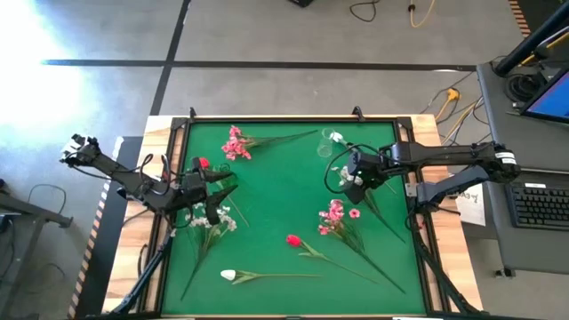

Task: Sort flowers into vase by color
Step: Put the right white flowers into the transparent vase

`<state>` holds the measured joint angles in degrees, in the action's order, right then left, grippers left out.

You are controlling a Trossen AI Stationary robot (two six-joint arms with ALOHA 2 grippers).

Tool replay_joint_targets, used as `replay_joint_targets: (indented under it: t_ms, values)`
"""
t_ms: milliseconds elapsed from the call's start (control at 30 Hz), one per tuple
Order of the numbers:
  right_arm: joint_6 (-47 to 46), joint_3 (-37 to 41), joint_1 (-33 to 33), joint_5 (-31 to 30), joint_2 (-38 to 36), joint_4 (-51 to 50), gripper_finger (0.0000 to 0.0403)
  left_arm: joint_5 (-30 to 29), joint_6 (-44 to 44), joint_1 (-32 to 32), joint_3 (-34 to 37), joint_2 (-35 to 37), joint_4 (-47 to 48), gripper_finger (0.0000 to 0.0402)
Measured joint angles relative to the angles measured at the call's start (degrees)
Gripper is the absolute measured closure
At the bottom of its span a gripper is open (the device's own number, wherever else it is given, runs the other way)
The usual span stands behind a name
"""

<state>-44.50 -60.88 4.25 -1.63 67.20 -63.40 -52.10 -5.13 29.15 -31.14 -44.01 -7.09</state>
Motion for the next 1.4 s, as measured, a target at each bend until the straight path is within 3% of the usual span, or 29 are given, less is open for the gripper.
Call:
replay_joint_targets:
  t_ms: [733,1233,1400]
  values:
    - [-5.9,12.6,0.0,0.0,0.0,0.0,0.0078,0.0,0.4,-0.9,0.0,0.0,0.0,0.0233]
    - [-6.2,21.0,0.1,-1.4,2.0,10.4,0.0077,0.0,0.4,-1.0,0.1,0.0,0.5,0.0233]
    - [-4.7,21.2,0.0,2.2,2.3,10.2,0.0072,0.0,0.4,-1.1,0.1,-0.2,0.5,0.0233]
